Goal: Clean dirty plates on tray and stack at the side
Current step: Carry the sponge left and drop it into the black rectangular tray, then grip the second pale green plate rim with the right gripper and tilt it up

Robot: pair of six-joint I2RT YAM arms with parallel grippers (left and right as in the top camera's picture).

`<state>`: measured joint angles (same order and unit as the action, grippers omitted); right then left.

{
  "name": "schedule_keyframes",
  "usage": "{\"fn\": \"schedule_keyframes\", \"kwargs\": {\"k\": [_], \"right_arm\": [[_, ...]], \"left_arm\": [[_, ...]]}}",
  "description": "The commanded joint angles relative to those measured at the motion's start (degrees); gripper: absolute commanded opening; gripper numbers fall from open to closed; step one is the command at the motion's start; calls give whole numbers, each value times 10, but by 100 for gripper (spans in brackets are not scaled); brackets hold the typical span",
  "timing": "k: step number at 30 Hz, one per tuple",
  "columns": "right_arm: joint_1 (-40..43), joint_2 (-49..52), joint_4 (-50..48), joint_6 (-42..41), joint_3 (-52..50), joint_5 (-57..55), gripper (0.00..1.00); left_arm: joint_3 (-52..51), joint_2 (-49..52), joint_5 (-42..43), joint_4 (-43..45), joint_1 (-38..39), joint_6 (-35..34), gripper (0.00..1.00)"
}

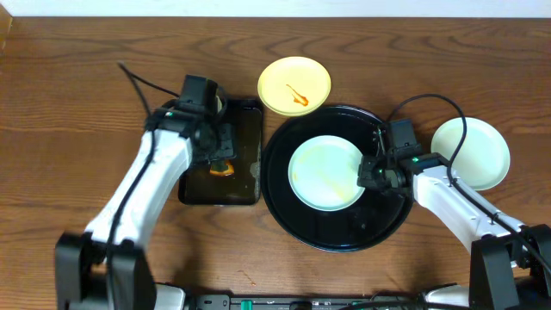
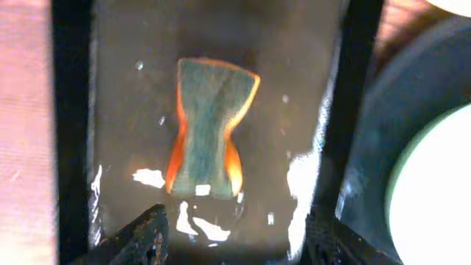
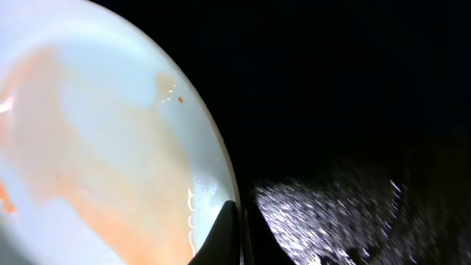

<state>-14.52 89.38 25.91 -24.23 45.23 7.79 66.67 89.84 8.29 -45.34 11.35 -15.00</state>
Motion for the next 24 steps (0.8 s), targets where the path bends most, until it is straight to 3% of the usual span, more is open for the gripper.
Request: {"fn": "schedule_keyframes", "kwargs": {"k": [1,12,18,24], "right_arm": [[3,-7,-10,40,0,36,1],[15,-134,1,99,3,-28,1],[15,-199,16,148,3,-122,1],[15,-215,45,120,3,-101,4]], "left_arm": [[5,-38,3,-21,-1,-1,61],[5,-56,3,-50,-1,-1,61],[5,-56,3,-50,-1,-1,61],[5,-56,3,-49,-1,-1,61]]}}
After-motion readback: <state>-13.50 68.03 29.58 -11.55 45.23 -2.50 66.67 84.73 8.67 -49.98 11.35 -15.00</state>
